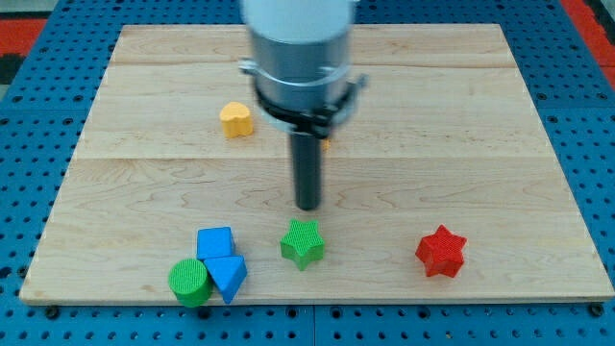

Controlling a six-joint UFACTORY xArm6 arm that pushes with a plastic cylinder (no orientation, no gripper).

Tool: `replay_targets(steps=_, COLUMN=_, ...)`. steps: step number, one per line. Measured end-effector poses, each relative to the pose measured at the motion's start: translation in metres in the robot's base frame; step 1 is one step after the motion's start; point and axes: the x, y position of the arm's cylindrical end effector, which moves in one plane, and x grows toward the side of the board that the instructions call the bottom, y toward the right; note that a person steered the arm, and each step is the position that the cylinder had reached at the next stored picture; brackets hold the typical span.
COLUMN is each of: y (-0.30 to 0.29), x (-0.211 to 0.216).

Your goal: Move the red star to the center

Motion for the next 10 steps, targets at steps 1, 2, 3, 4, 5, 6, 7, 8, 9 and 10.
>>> replay_targets(steps=1, y=-0.016, x=0.026)
replay_targets(steps=2, y=-0.059, x=0.045)
replay_targets(steps=3, y=0.043, x=0.038)
replay_targets(steps=4, y=0.129, x=0.061)
replay_targets(steps=5, y=0.141, x=0.096)
replay_targets(steps=6, y=0.143, x=0.097)
replay_targets(steps=7, y=0.214, x=0.087)
replay_targets(steps=8, y=0.197, x=0.036)
replay_targets(steps=9, y=0.208, x=0.009)
replay_targets(steps=10, y=0.228, x=-0.011)
